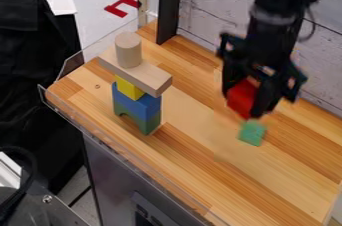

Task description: Take the red cube and place it on top of the cylinder

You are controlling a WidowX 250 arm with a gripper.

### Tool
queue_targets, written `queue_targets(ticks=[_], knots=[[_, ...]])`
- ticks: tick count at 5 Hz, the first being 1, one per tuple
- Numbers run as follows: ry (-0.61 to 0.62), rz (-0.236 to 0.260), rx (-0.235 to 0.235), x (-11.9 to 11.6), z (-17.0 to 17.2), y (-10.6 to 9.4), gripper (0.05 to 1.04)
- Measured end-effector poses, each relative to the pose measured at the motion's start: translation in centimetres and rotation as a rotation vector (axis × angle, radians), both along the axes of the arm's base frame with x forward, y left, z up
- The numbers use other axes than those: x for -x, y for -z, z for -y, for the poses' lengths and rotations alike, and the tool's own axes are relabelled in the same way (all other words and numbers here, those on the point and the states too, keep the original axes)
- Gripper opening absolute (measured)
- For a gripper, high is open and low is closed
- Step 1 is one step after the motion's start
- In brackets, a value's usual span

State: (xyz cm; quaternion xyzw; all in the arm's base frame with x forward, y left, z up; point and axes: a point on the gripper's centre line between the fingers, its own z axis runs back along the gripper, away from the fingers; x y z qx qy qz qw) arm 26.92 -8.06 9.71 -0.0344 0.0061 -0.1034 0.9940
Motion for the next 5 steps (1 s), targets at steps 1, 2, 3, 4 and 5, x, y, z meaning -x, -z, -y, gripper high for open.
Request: queue_targets(ticks=[1,2,3,4,5], knots=[[-0.132,0.028,0.019,-0.4,-3.6,-1.7,0.601],[-0.219,0.054,0.039,0.2,-6.3,-3.3,0.601],[-0.299,0.053,0.048,0.8,-8.8,-4.2,0.601],[-0.323,0.063,0.048,1.1,-10.1,-5.2,0.601],[-0.337,0.052,0.031,1.9,-11.1,-5.9,0.601]])
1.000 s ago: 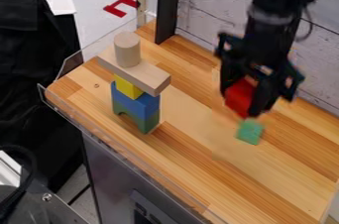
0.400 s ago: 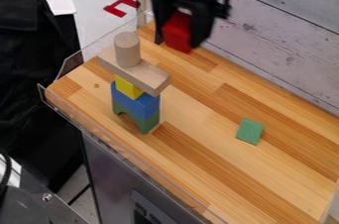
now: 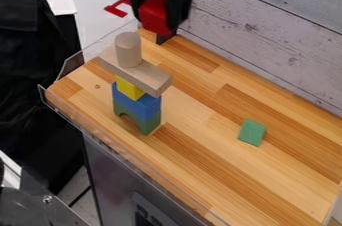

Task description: Take the red cube and place it on top of the cylinder

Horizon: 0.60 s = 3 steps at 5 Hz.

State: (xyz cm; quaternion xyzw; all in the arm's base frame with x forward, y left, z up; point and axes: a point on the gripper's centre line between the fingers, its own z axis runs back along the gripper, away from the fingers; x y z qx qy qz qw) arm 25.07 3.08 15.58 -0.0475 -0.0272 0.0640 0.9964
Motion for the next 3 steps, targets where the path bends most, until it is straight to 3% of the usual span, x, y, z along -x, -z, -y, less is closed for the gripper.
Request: queue_targets(ticks=[2,3], knots=[[-0.041,-0.042,-0.047,0.9,-2.5,-0.7,0.601],[-0.047,-0.076,-0.043,1.0,-3.1,-0.1,0.601]])
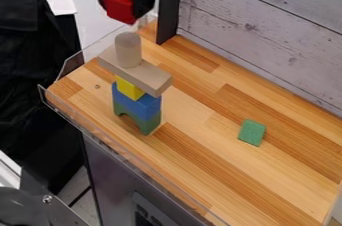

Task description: Take the red cube and place it on top of the cylinder

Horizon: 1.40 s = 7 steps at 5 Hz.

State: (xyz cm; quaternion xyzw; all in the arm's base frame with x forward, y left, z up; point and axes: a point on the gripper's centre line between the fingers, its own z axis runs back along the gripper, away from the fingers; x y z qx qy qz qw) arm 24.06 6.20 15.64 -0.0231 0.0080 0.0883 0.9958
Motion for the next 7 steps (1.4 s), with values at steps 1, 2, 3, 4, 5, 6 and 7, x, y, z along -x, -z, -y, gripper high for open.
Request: queue_targets(ticks=[1,2,3,4,5,6,7], knots=[[0.010,-0.036,0.006,-0.2,-0.1,1.0,0.601],[0.018,-0.054,0.020,-0.1,0.1,1.5,0.601],[0.024,-0.054,0.029,-0.1,0.2,1.9,0.601],[0.028,-0.066,0.038,-0.1,0.2,2.4,0.601],[0.033,-0.076,0.051,0.1,0.5,2.7,0.673],[0.021,-0.107,0.064,0.1,0.4,3.5,0.954],[-0.020,-0.108,0.074,0.2,0.0,3.4,1.003]])
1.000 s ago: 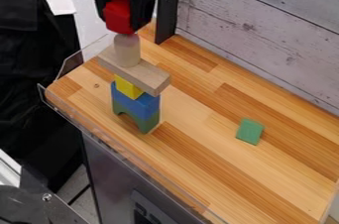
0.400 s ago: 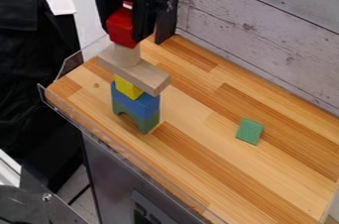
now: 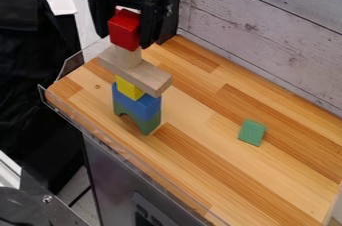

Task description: Take the red cube and place it on top of the cylinder

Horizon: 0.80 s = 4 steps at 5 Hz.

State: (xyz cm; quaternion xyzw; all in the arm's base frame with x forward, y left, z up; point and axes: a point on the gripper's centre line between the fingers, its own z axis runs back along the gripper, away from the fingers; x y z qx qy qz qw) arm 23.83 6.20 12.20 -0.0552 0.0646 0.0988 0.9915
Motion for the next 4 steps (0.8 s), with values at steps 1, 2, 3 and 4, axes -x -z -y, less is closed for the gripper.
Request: queue_targets(ticks=[1,2,3,4], knots=[[-0.012,0.012,0.012,0.0,0.1,-0.9,1.000],[-0.006,0.095,-0.019,-1.3,0.2,-4.5,1.000],[0.046,0.142,-0.043,-1.9,2.0,-7.3,1.000],[0.113,0.144,-0.049,-2.2,4.5,-7.5,1.000]])
